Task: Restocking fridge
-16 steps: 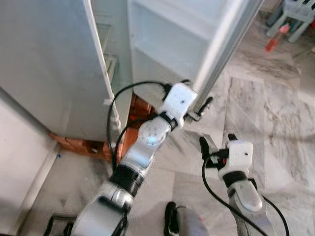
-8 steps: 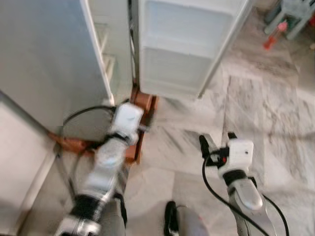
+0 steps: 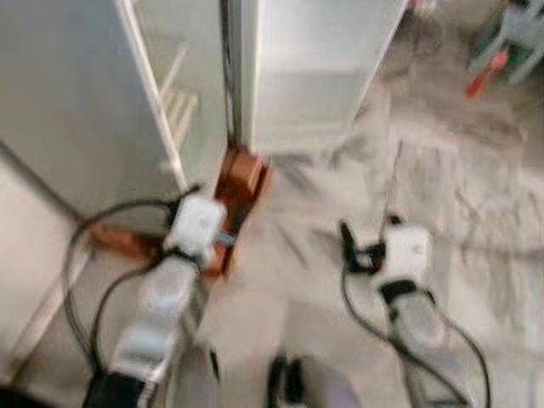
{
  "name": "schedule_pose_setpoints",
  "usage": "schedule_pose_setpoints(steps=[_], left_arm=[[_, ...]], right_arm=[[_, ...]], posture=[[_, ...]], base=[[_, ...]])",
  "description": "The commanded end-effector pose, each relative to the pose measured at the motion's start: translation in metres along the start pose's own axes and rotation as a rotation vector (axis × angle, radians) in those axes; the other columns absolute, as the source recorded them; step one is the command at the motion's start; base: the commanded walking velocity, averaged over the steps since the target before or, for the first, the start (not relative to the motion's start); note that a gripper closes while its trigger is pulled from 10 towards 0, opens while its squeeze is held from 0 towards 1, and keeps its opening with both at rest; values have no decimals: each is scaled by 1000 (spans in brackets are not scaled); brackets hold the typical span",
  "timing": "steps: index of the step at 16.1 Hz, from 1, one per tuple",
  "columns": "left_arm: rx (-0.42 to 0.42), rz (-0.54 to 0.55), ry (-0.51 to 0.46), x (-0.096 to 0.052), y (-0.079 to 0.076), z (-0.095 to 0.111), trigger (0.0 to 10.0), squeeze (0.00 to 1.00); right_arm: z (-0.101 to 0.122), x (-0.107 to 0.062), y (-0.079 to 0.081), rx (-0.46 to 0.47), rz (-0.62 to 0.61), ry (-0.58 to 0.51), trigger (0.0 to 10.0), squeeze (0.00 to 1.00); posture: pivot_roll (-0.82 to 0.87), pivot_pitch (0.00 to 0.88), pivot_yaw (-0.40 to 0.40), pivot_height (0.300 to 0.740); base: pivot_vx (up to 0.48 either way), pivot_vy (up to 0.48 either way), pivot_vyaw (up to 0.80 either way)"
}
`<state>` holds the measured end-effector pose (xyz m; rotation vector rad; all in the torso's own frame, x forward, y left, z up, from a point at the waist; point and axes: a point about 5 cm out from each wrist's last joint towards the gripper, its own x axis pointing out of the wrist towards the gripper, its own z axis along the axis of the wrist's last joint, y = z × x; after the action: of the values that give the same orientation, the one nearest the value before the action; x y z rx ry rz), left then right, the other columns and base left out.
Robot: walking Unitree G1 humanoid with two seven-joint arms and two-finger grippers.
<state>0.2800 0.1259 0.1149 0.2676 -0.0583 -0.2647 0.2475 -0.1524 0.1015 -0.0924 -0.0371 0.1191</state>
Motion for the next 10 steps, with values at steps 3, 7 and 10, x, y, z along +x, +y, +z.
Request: schedule_pose_setpoints(steps=[3, 7, 10], left_arm=[[-12, -90, 16, -1, -15, -2, 10000, 0], [60, -221, 45, -10, -32, -18, 10000, 0], [37, -141, 36, -7, -37, -15, 10000, 0]], right_arm=[[-5, -4, -7, -18, -29, 23, 10000, 0], [-17, -5, -2, -10, -34, 64, 10000, 0], [-10, 3, -4, -17, -62, 32, 10000, 0]], posture=[[136, 207, -99, 740], [118, 200, -83, 740], [95, 184, -70, 740]], base=[[178, -419, 0], [323, -351, 0], [334, -341, 0]])
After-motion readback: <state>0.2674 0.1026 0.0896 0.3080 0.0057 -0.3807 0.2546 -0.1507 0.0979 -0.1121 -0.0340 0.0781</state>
